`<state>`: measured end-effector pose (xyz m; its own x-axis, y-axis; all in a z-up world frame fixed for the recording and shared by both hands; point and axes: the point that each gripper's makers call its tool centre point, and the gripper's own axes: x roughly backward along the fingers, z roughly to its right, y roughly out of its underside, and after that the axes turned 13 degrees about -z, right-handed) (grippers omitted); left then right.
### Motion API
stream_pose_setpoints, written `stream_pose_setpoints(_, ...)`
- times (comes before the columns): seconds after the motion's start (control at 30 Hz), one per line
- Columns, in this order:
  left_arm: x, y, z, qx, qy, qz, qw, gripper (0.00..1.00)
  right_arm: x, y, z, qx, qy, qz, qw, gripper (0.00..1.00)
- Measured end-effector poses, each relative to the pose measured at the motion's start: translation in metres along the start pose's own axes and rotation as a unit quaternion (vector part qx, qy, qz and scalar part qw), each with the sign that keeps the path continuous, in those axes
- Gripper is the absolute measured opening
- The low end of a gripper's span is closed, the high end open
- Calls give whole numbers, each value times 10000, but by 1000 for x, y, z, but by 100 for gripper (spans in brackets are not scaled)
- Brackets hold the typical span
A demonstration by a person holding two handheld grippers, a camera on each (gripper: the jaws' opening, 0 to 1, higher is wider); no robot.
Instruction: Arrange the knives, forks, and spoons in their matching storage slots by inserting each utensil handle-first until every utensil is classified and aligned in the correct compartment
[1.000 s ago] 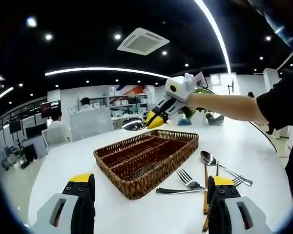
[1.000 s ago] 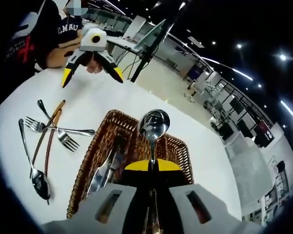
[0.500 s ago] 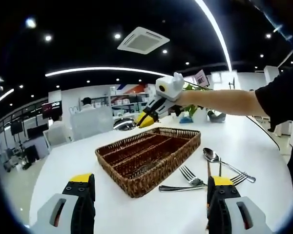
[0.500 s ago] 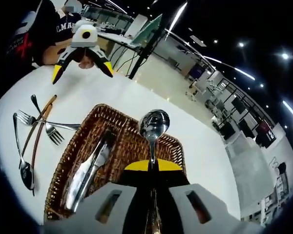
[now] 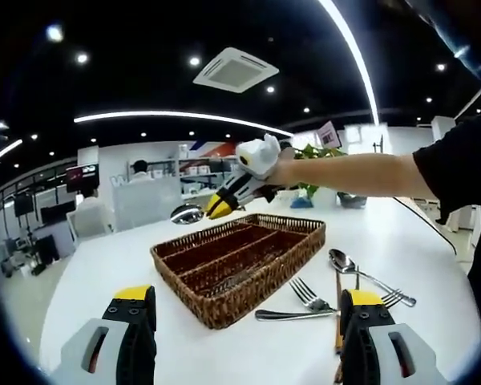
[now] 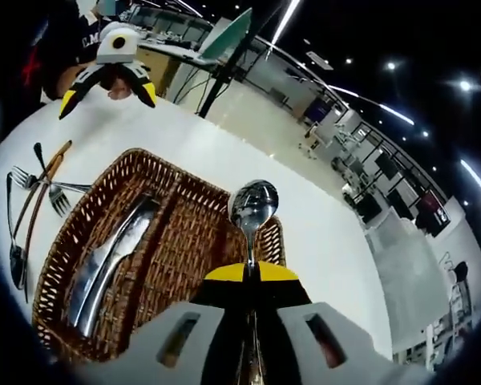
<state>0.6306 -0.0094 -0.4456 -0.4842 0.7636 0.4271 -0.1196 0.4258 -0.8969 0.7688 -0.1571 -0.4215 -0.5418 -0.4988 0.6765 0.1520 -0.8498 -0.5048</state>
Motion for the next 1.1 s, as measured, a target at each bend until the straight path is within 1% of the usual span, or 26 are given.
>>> stream_pose_setpoints(0.1, 0, -3, 1, 77, 52, 90, 9999, 100, -7, 9, 7, -72, 19, -19, 10000, 0)
stream_pose_setpoints(0.13, -1, -2, 1, 36, 53, 100, 9999, 100, -15, 15, 18, -178, 83, -19, 9998, 0)
stream_pose_setpoints(0.17, -2, -3, 2, 90, 96, 130, 9998, 100, -20, 17, 24, -148, 116, -44, 9998, 0)
stream_pose_setpoints(0.23, -3, -1, 0, 81, 59, 101, 9999, 100, -31, 19, 33, -46, 130, -172, 9998, 0)
stream_pose_setpoints(0.27, -2, 0, -1, 110, 51, 105, 9999, 100, -33, 17, 38, -53, 138, -149, 9998, 0)
stream_pose_setpoints(0.3, -3, 1, -3, 141, 47, 94, 9998, 100, -41, 16, 41, 22, 124, -192, 9997, 0)
stream_pose_setpoints(0.37, -7, 5, -2, 99, 52, 12, 9999, 100, -50, 21, 45, 112, 116, -278, 9995, 0)
stream_pose_setpoints(0.7, -6, 8, -7, 190, 16, -3, 9998, 100, -55, 24, 48, 146, 88, -322, 9993, 0)
stream_pose_setpoints(1.1, -10, 13, -8, 200, -1, -102, 9997, 100, -58, 27, 49, -9, 33, -321, 9995, 0)
